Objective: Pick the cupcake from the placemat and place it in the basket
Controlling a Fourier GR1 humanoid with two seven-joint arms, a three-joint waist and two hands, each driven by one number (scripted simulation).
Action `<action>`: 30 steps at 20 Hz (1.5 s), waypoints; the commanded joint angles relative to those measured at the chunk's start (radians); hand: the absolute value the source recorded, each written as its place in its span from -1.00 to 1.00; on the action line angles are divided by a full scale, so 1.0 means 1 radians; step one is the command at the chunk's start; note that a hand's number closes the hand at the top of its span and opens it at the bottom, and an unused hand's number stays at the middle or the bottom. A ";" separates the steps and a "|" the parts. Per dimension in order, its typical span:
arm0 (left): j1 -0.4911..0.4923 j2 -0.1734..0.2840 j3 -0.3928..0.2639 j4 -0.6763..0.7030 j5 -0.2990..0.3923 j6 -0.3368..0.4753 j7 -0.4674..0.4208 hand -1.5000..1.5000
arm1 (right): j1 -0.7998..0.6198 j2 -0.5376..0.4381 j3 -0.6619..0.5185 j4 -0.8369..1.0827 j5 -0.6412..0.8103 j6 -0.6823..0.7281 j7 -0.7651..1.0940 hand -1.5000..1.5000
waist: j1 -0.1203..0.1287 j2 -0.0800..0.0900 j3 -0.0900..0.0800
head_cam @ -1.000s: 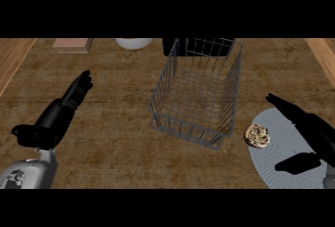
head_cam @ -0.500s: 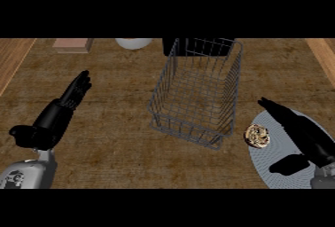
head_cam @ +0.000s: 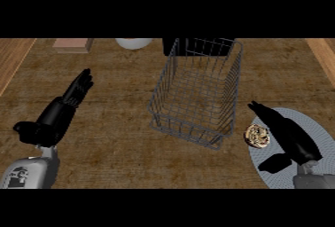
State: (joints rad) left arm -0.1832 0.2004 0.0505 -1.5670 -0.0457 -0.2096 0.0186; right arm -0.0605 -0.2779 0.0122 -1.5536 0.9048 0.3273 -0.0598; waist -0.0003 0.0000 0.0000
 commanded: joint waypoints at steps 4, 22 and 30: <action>0.025 -0.010 0.003 -0.032 -0.024 -0.007 -0.012 0.00 | -0.003 -0.020 -0.018 0.135 0.061 -0.069 -0.064 -1.00 | 0.001 0.000 0.000; -0.021 -0.034 0.013 -0.058 -0.033 -0.014 0.066 0.00 | -0.050 -0.002 0.040 0.279 0.128 -0.053 -0.120 1.00 | 0.000 -0.001 0.000; 0.045 -0.014 0.034 -0.010 -0.038 -0.031 -0.033 0.00 | -0.026 0.218 0.254 0.108 0.307 -0.099 0.112 1.00 | -0.002 -0.007 -0.003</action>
State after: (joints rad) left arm -0.1525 0.1708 0.0691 -1.5832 -0.0866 -0.2343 0.0007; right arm -0.1270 -0.2610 0.1317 -1.3596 1.1290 0.2620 -0.1409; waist -0.0039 -0.0146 -0.0254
